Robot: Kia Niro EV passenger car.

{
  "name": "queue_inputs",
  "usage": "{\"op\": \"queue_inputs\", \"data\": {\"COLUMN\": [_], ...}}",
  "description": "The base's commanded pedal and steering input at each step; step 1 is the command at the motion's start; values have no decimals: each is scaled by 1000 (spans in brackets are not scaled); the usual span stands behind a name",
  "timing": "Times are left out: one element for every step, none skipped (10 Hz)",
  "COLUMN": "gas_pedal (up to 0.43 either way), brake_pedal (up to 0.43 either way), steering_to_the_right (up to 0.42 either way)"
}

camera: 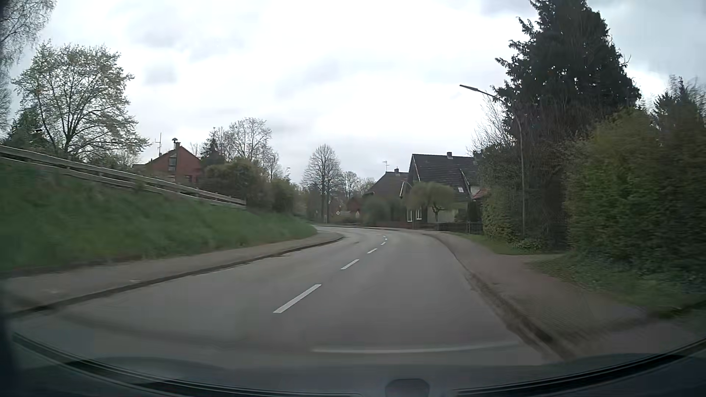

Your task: Follow the waypoints while adhering to traffic rules and regulations

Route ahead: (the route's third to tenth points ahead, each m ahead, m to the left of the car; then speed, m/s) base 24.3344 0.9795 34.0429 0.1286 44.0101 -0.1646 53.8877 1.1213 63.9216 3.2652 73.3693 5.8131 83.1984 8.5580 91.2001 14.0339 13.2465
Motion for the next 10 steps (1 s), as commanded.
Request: {"op": "queue_inputs", "data": {"gas_pedal": [157,157,157,150,150,150,150,150,150,150], "brake_pedal": [0,0,0,6,0,0,0,0,0,6], "steering_to_the_right": [50,50,49,44,39,34,31,26,15,10]}}
